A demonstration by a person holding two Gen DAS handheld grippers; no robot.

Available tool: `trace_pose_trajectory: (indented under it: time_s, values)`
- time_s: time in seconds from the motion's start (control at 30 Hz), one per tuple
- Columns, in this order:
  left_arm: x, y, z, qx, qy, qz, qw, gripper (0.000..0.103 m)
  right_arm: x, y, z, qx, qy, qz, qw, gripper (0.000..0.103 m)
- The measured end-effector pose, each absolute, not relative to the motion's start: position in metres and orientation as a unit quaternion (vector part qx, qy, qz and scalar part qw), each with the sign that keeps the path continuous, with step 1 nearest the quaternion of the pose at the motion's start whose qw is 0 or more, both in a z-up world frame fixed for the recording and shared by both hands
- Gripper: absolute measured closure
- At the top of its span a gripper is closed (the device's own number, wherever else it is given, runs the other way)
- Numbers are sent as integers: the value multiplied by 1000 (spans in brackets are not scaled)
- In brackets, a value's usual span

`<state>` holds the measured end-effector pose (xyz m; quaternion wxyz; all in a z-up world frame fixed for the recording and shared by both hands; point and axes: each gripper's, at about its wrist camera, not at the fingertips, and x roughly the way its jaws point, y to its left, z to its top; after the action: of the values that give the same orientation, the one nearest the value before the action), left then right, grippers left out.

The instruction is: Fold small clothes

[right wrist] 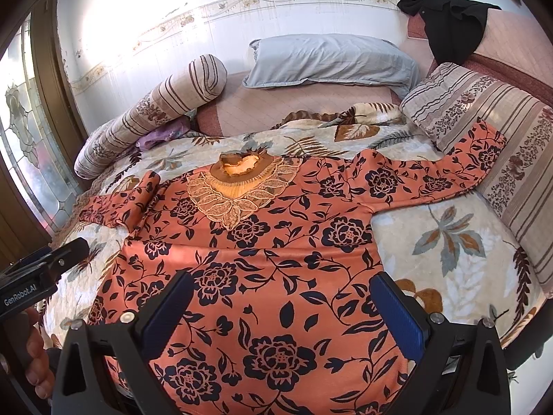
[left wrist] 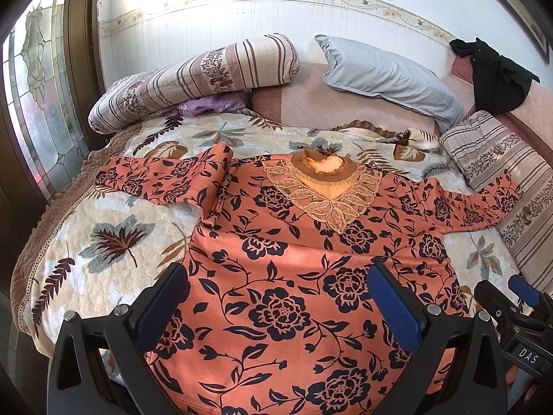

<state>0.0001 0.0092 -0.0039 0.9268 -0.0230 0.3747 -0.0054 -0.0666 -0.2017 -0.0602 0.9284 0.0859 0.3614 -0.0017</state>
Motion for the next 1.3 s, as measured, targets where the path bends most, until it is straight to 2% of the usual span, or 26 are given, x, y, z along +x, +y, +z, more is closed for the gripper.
trace_pose_trajectory:
  time_s: [0.63,0.73,0.9,1.07,1.13,1.2,1.23,1.3]
  values:
    - [3,10,-11,-23,379,-4,925,0,-64,-202,-64,85,335,2,938,0]
    - [10,23,-17,-33,388,1,921,0,-57,-216,-70,106,370,9,923,0]
    - [39,87,-48,-84,420,47,902,0,-33,-304,-89,236,349,2,907,0]
    - [66,153,-84,-116,449,111,879,0,9,-425,-127,345,349,-92,866,0]
    - [75,176,-97,-135,458,134,869,0,23,-466,-130,366,331,-123,861,2]
    - [83,196,-106,-157,460,148,861,0,41,-507,-127,374,316,-160,857,8]
    - [86,205,-109,-168,457,153,860,0,53,-527,-121,370,310,-180,857,13]
    - [90,215,-113,-177,450,165,859,0,73,-555,-106,340,295,-217,866,15]
